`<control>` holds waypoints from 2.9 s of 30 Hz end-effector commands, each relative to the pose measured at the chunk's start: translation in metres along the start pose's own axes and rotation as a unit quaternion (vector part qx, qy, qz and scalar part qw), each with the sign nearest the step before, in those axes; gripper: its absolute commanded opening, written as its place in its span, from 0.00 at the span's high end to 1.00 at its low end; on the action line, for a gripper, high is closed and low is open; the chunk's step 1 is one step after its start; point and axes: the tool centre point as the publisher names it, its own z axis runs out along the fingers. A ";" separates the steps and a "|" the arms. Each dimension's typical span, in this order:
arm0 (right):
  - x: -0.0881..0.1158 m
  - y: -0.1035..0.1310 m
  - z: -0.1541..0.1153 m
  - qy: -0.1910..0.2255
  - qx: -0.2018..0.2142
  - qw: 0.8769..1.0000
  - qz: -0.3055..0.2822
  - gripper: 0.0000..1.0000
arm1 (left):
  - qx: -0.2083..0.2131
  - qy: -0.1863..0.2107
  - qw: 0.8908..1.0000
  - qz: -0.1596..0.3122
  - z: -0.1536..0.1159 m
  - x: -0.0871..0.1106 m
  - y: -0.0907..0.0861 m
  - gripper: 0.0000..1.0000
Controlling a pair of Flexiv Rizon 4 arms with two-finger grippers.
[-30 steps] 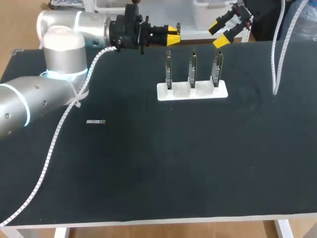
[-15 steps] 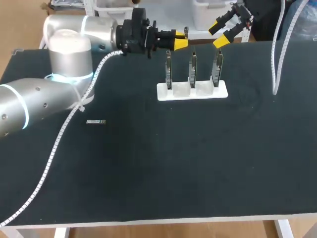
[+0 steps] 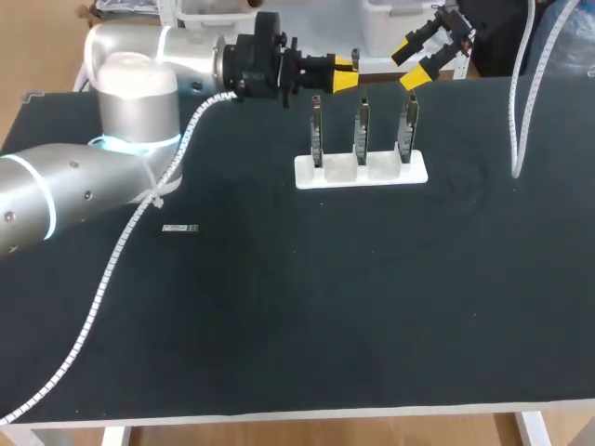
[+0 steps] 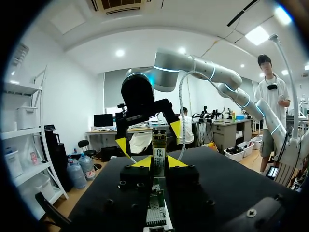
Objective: Pick up the optical module with the left hand, and insert it into the network port with the right hand.
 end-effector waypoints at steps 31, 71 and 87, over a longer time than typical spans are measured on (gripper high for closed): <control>-0.002 -0.008 -0.002 0.002 -0.088 0.996 0.000 0.00 | 0.044 -0.003 0.998 -0.038 0.022 0.008 0.017 1.00; -0.002 -0.008 -0.002 0.002 -0.088 0.996 0.000 0.00 | 0.051 -0.008 0.998 -0.041 0.016 0.001 0.009 1.00; -0.002 -0.008 -0.002 0.002 -0.088 0.996 0.000 0.00 | 0.053 -0.012 0.998 -0.041 0.016 0.002 0.010 1.00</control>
